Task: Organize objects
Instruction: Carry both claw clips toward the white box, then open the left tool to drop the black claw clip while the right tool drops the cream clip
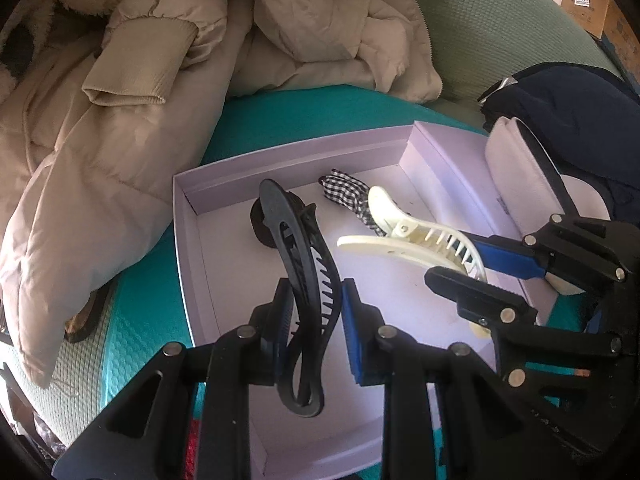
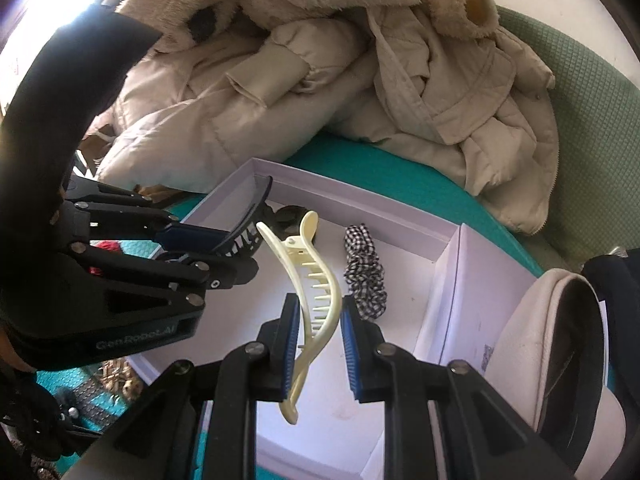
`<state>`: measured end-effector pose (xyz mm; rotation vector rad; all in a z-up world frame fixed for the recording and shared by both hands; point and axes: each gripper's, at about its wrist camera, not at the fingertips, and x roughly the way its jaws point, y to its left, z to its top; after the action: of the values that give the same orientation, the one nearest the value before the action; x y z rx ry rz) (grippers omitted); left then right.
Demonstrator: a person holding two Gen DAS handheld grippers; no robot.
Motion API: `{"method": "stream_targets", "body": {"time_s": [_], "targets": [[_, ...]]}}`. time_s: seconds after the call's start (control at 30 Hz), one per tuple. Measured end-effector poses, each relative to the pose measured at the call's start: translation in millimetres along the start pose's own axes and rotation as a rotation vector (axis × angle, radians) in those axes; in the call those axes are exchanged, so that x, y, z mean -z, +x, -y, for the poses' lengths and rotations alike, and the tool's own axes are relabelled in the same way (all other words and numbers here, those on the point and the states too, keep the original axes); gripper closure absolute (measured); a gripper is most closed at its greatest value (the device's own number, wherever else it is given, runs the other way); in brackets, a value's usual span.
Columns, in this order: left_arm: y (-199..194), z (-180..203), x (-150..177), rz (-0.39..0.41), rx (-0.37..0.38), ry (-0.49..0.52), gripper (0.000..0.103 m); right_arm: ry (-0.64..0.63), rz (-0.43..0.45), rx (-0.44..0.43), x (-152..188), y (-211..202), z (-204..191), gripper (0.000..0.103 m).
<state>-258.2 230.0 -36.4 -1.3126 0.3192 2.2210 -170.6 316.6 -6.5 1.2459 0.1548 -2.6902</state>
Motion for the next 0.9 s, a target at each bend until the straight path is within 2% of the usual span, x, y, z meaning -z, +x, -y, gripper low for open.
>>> {"method": "stream_targets", "body": {"time_s": [0.4,0.73,0.9], "targets": [[39,-9,-11,-0.054,-0.001,0.010,0.080,0.029,-0.045,0.022,-6,33,8,0.083],[64,-8,-6,-0.104,0.017,0.006,0.080,0.057,-0.104,0.038,0,55,13,0.083],[67,-5,-4,-0.101,0.014,0.012,0.080,0.055,-0.108,0.050,2,57,13,0.083]]}}
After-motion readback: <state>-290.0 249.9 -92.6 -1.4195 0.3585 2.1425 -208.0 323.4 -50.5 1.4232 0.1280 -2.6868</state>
